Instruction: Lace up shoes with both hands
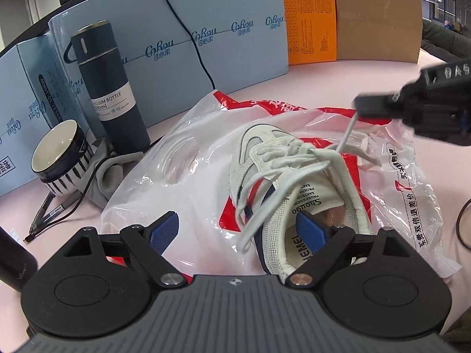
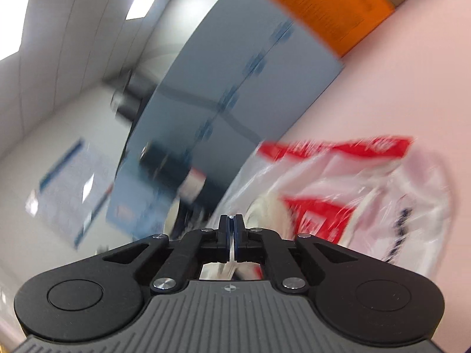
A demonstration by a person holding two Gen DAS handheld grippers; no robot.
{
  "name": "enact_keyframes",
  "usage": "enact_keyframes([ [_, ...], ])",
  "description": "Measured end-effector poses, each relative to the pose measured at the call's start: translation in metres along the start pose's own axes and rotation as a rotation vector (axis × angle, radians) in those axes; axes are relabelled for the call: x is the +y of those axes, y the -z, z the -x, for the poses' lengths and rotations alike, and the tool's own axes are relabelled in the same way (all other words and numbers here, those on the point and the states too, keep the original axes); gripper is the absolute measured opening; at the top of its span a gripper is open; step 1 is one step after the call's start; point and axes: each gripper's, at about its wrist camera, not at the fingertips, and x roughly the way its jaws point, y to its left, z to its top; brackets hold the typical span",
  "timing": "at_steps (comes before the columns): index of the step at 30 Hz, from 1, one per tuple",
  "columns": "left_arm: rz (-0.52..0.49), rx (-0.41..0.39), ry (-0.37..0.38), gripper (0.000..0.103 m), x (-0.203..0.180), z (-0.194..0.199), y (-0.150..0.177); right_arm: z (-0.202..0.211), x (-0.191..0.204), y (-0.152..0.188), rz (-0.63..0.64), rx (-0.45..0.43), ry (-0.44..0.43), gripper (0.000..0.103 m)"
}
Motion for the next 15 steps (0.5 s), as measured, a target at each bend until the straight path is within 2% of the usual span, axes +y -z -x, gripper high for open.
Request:
enact_keyframes([
  [2,0.017,0.004,-0.001,0.086,0.001,-0.001,0.001,0.018,-0.011,-0.015,-0.06,-0.089,0.02,0.003],
  [6,0.016,-0.015,-0.015,0.085,0.0,0.001,0.002,0.043,-0.022,-0.032,-0.088,-0.187,0.055,0.003],
  [8,-0.017,-0.051,0.006,0.068,-0.005,0.005,0.003,0.052,-0.025,-0.037,-0.094,-0.223,0.069,0.003],
  [9,-0.035,-0.07,0.018,0.05,-0.008,0.007,0.003,0.056,-0.027,-0.039,-0.097,-0.239,0.076,0.003],
  [10,-0.052,-0.088,0.029,0.037,-0.01,0.009,0.003,0.061,-0.029,-0.041,-0.103,-0.258,0.087,0.003],
  [13,-0.07,-0.122,0.026,0.017,-0.016,0.014,0.002,0.077,-0.036,-0.046,-0.122,-0.314,0.122,0.002],
  [15,-0.033,-0.116,0.028,0.017,-0.013,0.014,0.002,0.087,-0.04,-0.049,-0.134,-0.351,0.145,0.002],
])
